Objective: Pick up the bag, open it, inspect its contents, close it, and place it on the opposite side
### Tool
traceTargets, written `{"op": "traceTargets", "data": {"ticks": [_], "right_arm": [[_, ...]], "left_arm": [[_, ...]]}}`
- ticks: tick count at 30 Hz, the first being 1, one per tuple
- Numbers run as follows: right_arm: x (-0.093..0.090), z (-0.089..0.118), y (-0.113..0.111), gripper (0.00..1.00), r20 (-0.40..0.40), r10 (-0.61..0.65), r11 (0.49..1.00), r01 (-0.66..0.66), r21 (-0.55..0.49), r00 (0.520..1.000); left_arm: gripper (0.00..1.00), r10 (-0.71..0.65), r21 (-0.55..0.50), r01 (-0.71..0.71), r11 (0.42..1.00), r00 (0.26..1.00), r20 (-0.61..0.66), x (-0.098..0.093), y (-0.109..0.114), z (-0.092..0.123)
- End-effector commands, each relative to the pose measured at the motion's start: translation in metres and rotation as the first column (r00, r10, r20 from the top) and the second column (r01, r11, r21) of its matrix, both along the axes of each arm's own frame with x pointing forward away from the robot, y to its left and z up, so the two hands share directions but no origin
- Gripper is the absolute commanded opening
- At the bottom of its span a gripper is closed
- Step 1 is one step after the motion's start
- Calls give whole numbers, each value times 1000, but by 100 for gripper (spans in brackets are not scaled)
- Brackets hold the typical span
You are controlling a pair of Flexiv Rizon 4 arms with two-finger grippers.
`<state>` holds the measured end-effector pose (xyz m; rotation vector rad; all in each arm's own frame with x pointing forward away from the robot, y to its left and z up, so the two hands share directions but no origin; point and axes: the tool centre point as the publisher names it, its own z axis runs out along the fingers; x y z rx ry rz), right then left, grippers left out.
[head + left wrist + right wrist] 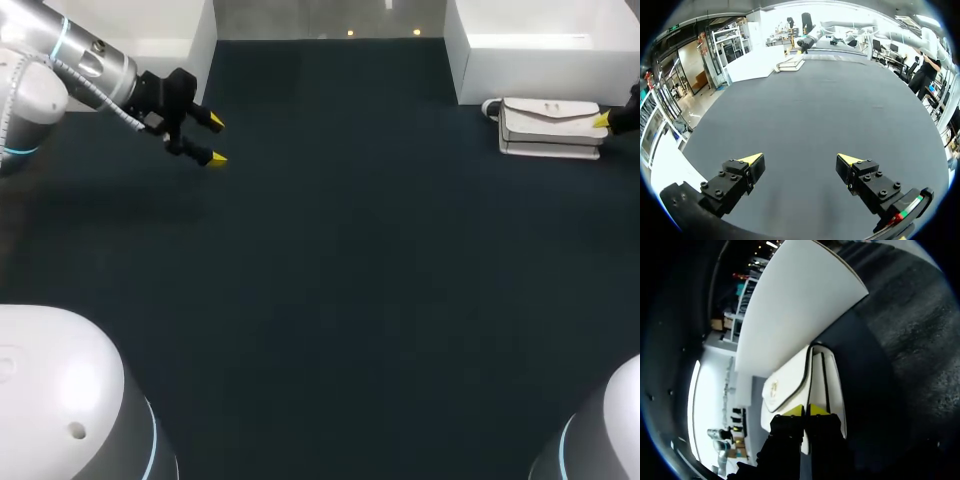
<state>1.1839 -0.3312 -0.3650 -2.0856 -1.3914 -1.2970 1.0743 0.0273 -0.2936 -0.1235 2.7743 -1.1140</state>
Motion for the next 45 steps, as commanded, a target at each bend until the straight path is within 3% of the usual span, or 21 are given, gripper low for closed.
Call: {"op": "traceTargets", "data": {"ticks": [1, 12, 20, 45], "right_arm": [[2, -3, 8, 0, -229, 404, 914, -385, 128, 885], [-19, 3, 60, 0, -173, 393, 919, -378, 117, 903], [-42, 7, 92, 0, -182, 344, 938, -331, 100, 921], [-42, 7, 92, 0, -182, 344, 938, -331, 100, 921]], "left_arm": [[100, 0, -3, 0, 1000, 1000, 2, 0, 0, -1], [100, 0, -3, 0, 1000, 1000, 2, 0, 0, -1], [100, 0, -3, 0, 1000, 1000, 2, 0, 0, -1], [100, 0, -3, 0, 1000, 1000, 2, 0, 0, -1]]}}
